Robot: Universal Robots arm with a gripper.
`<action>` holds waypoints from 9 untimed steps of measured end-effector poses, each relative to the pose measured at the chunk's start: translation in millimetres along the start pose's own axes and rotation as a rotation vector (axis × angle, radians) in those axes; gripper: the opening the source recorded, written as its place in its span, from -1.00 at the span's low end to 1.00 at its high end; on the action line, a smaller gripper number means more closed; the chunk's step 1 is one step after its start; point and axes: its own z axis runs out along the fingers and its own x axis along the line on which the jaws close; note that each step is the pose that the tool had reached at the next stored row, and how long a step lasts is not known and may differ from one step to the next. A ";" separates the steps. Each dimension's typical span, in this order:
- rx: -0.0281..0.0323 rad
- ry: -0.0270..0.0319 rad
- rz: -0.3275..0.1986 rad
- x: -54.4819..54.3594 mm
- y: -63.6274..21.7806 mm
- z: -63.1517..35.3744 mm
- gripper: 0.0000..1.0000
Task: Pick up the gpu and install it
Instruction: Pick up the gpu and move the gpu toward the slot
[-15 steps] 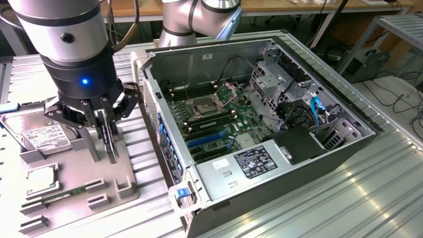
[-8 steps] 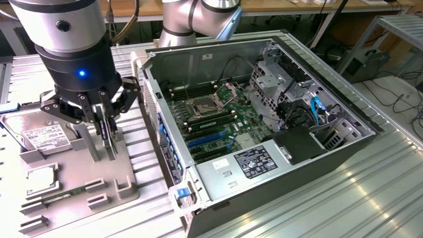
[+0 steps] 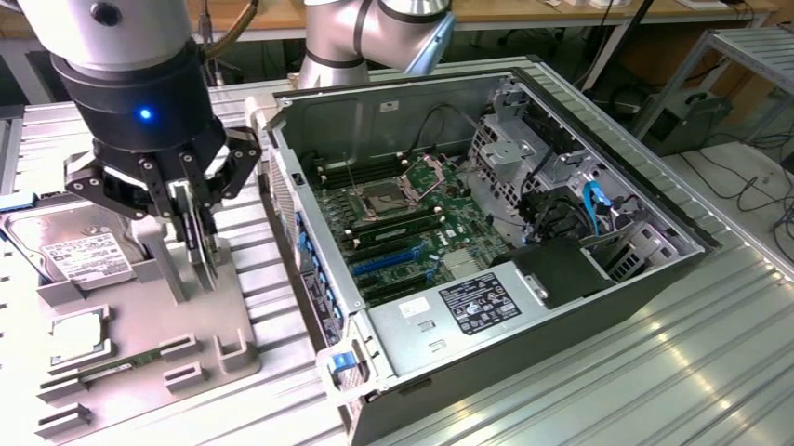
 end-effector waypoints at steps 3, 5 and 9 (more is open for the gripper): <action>0.0000 0.0000 0.000 -0.2 0.2 -6.5 -0.44; 0.0000 0.0000 0.000 -0.2 0.2 -10.1 -0.44; -0.0001 0.0000 0.000 -0.4 0.4 -16.3 -0.44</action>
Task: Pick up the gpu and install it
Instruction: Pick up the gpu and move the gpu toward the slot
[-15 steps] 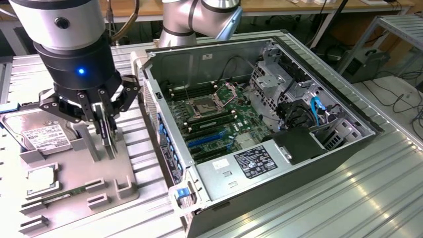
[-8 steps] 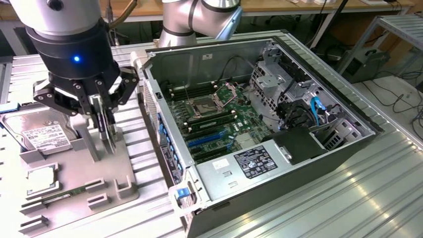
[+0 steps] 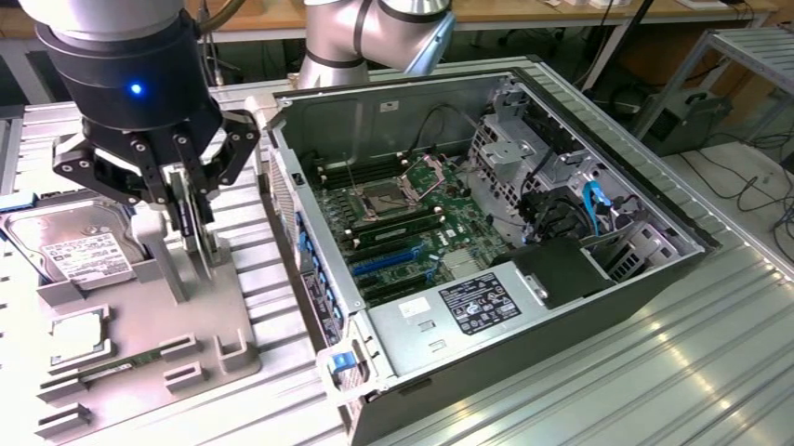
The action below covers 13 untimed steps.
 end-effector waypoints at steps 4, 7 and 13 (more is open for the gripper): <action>-0.0005 -0.0001 0.000 0.0 -0.1 -0.2 -0.44; -0.0006 0.0000 0.000 0.0 -0.1 -0.3 -0.44; -0.0011 0.0000 0.000 0.1 -0.1 -0.3 -0.44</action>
